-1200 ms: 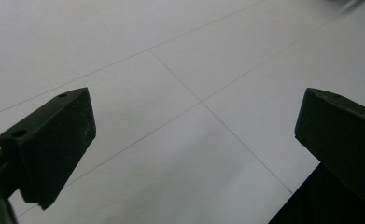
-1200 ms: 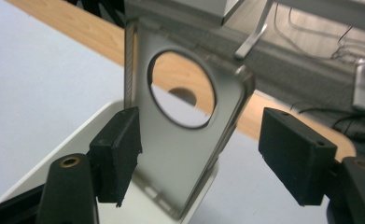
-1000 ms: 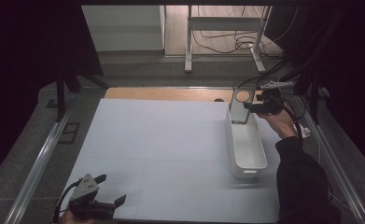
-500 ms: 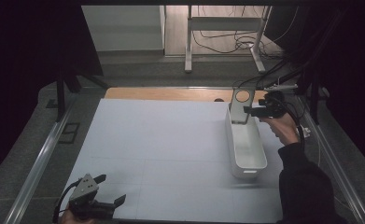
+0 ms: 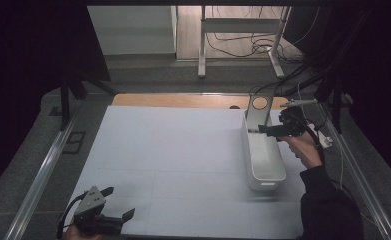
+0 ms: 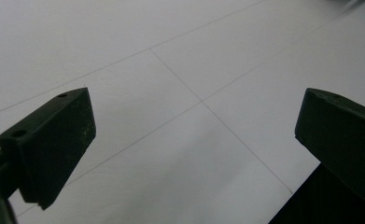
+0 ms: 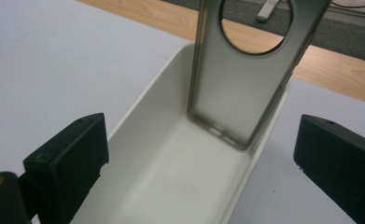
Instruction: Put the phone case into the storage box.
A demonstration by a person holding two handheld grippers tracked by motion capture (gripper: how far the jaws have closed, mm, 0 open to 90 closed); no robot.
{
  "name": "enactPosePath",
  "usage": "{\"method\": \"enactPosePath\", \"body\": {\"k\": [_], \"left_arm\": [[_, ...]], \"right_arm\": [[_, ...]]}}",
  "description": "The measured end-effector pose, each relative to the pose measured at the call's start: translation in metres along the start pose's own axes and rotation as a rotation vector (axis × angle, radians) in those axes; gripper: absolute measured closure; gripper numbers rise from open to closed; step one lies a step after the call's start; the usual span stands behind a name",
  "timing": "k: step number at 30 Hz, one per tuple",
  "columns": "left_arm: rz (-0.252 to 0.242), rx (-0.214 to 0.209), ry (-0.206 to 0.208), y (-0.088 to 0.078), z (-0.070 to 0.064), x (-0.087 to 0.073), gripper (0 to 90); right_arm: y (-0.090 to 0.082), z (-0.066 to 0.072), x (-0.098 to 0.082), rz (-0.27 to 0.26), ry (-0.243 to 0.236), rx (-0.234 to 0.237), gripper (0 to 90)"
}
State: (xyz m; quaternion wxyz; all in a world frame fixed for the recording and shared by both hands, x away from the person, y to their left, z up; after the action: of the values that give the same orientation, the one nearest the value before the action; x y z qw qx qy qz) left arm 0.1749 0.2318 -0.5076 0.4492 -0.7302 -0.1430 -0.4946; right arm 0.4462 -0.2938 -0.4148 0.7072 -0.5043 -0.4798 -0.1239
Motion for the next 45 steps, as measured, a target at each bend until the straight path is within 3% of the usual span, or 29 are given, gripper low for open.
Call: {"method": "enactPosePath", "body": {"k": [12,21,45], "left_arm": [[0.015,0.004,0.012,0.001,-0.001,0.0,0.0],[0.016,0.001,0.008,0.002,-0.001,0.0,0.0],[0.013,0.0,0.0,0.001,0.0,0.0,0.0]], "right_arm": [[-0.01,0.021,-0.016,-0.021,0.011,0.041,0.0],[-0.018,0.034,-0.026,-0.01,-0.01,0.059,0.0],[-0.037,0.059,-0.042,-0.023,-0.027,0.071,0.0]]}}
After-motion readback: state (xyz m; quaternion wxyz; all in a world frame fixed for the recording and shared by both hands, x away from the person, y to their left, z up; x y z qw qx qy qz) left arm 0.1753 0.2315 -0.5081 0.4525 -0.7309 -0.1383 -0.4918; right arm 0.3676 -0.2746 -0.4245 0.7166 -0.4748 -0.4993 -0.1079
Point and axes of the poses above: each handheld gripper's, and its own axes: y roughly forward along the jaws, x roughly out of its top, z roughly to its left, the point moved 1 cm from there along y, roughly forward along the jaws, and after that the axes turned 5 degrees about -z, right-handed, at the moved point
